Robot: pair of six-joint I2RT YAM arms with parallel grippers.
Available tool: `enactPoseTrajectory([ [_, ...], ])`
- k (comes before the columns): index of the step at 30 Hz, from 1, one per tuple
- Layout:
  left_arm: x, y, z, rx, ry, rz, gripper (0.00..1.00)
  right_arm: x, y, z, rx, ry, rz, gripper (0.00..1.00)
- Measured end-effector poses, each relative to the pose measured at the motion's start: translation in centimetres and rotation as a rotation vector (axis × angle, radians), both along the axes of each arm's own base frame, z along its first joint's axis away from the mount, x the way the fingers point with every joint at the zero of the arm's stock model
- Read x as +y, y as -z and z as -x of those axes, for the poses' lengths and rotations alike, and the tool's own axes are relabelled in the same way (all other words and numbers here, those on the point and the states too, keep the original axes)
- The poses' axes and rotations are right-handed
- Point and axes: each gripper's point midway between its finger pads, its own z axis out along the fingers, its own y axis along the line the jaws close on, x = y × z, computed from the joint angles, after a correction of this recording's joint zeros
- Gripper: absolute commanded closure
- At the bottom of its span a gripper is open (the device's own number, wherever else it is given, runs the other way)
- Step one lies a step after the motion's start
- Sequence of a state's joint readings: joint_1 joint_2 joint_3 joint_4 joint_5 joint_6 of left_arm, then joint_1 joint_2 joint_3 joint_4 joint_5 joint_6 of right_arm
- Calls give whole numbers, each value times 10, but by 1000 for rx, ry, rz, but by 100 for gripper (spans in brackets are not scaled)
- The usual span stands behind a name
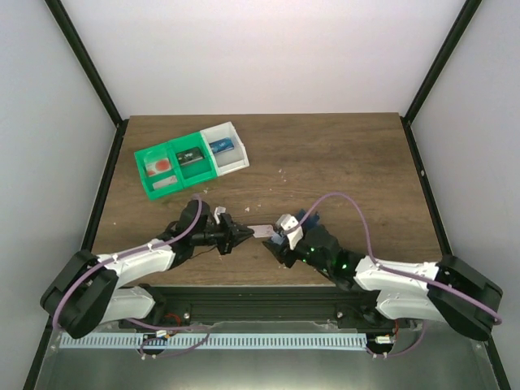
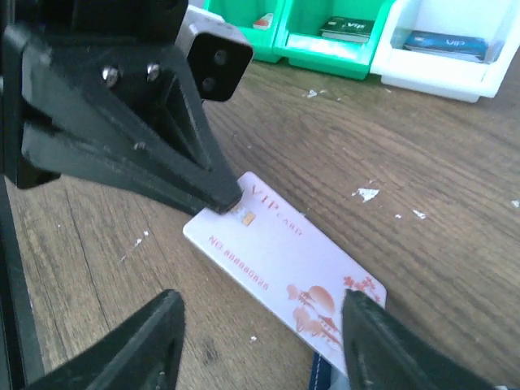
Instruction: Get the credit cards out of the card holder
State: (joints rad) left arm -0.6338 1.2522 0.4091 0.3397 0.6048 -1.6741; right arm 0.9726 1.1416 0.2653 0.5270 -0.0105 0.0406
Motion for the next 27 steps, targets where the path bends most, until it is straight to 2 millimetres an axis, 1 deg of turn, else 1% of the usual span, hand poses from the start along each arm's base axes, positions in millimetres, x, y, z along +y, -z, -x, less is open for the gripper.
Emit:
enactPoseTrajectory([
  [1,1,0,0,-12,1,-2,100,0,-5,-1,26,14,-21,39],
  [3,3,-1,1,-51,2,-3,100,2,-18,-4,88,52,-58,37],
  [8,10,1,3,-152,8,-26,100,5,-53,-16,200,123,-115,37],
  [10,14,1,2,-201,6,-45,100,0,-61,-22,235,159,-116,37],
  [12,17,1,1,-251,2,-69,100,-8,-60,-28,265,201,-101,40],
  [15,24,3,-2,-312,-6,-113,100,-26,-45,-39,322,277,-46,45],
  [17,29,3,-4,-349,-14,-147,100,-40,-27,-48,374,342,12,49],
  [20,40,4,-9,-395,-31,-208,100,-56,2,-50,449,404,95,49],
  [22,47,2,-15,-428,-45,-256,100,-63,18,-49,493,430,139,48],
  [25,62,-3,-27,-475,-77,-324,100,-66,33,-46,542,445,173,40],
  [27,74,-6,-37,-507,-98,-358,100,-65,41,-42,577,439,185,37],
])
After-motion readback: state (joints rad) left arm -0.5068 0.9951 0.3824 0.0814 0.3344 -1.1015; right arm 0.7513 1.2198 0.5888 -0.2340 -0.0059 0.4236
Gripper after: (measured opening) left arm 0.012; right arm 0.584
